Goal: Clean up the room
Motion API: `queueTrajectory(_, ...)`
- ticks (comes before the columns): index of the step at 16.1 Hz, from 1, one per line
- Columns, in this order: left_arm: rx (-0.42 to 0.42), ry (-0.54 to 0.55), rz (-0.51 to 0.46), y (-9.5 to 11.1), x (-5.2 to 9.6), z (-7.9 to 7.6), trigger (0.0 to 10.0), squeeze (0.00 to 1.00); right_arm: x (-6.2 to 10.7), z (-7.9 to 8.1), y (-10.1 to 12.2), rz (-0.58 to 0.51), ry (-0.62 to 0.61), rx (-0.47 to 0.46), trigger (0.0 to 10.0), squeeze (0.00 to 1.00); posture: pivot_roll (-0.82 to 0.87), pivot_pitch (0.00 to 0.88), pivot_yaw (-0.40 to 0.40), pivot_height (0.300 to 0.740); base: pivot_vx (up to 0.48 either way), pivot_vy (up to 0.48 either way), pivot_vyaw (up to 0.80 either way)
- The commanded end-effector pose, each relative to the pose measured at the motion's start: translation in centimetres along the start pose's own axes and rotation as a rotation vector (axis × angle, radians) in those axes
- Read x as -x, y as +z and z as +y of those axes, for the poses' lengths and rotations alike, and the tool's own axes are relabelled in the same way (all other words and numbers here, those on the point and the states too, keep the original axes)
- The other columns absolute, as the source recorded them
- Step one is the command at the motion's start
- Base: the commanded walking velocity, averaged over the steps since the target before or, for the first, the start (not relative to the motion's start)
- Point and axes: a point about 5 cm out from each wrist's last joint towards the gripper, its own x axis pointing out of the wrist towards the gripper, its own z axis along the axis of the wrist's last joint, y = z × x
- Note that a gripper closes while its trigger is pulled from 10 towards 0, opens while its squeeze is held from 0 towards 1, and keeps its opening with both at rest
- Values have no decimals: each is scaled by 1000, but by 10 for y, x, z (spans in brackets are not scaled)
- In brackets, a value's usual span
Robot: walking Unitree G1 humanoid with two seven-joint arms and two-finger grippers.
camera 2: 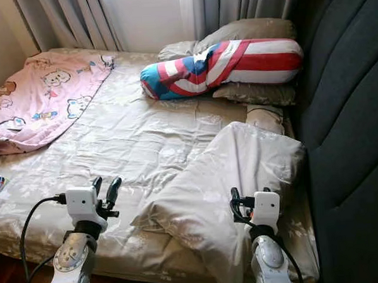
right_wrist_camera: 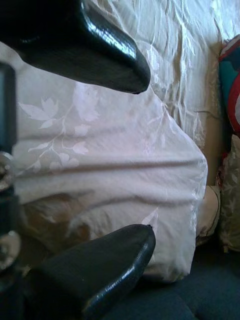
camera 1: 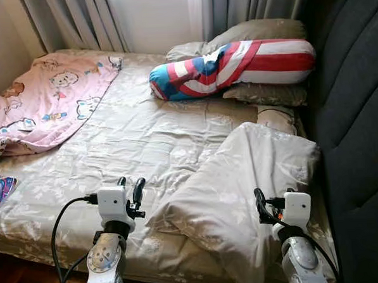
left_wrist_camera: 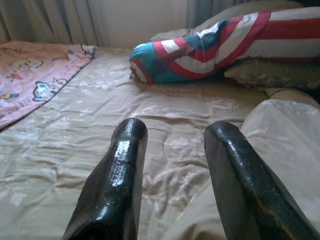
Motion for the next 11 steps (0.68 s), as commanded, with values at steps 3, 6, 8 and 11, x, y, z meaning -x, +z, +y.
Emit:
queueTrajectory(3, 23, 9, 23, 3, 4, 0, 10000, 0, -1, 2, -1, 35, 18, 18, 10000, 0, -26, 7, -13, 730, 0, 0, 0)
queueTrajectory(6, 27, 6, 36, 2, 5, 0, 10000, 0, 2, 2, -3, 25, 11, 7, 10000, 0, -28, 9, -9, 716, 0, 0, 0)
queueTrajectory(8, 31, 5, 46, 1, 4, -1, 10000, 0, 2, 2, -4, 35, 10, 10, 10000, 0, -25, 26, -11, 716, 0, 0, 0)
queueTrajectory(11, 34, 10, 55, 0, 4, 1, 10000, 0, 1, 3, -5, 57, 12, 18, 10000, 0, -23, 47, -15, 716, 0, 0, 0)
